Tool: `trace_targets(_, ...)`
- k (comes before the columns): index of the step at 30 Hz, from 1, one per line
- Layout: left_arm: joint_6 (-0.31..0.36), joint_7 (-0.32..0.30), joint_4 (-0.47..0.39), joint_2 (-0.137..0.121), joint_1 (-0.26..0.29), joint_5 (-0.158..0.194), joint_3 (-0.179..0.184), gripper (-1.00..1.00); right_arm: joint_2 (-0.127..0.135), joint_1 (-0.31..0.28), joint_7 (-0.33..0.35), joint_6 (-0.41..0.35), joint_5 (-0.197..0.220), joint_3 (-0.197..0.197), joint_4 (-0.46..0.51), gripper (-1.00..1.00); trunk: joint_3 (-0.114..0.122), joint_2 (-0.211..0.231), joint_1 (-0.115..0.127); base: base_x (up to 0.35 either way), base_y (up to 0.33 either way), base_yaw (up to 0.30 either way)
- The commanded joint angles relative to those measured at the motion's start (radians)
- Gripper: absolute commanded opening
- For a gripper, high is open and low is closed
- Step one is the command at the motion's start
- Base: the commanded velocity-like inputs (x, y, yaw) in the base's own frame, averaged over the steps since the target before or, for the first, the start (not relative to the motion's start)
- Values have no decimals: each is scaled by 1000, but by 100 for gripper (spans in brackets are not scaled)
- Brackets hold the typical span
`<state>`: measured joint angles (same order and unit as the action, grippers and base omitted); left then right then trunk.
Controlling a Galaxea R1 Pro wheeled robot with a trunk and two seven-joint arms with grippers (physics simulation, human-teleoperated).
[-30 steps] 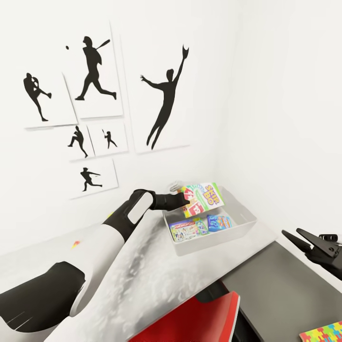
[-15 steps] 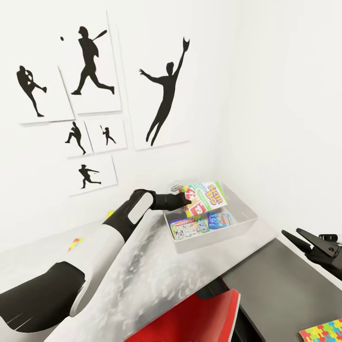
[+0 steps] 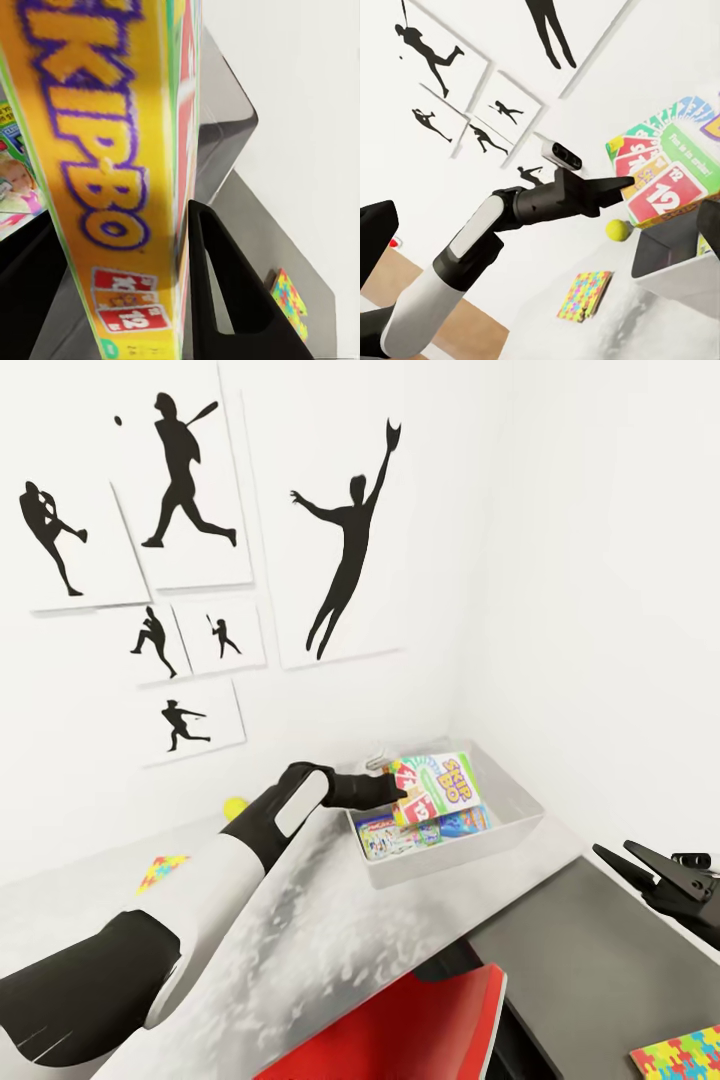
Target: Put all the toys in the child's room - the three board games (two on the bed and one on the table), the two jigsaw puzzles on the table, and the tennis ball on the table - inside the toy box on the table in the child's room.
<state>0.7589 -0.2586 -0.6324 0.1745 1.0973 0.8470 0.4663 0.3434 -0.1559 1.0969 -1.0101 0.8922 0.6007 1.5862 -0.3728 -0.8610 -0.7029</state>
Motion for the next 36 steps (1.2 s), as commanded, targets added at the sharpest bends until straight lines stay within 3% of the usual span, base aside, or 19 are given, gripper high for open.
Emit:
trace_targets(1, 2, -4, 0, 0, 1, -2, 3, -100, 0, -1, 4, -4, -1, 1, 0, 100, -3, -1, 0, 0, 0, 0)
trace_targets(18, -3, -3, 47, 0, 1, -8, 8, -100, 1, -1, 4, -4, -1, 1, 0, 100, -31, -1, 0, 0, 0, 0)
trace_targets(26, -42, -4, 48, 0, 1, -4, 8, -100, 0, -1, 4, -4, -1, 1, 0, 100, -44, -1, 0, 0, 0, 0)
trace_targets(36, -43, -5, 48, 0, 1, -3, 8, -100, 0, -1, 5, -6, 0, 23, 0, 100, -46, -1, 0, 0, 0, 0)
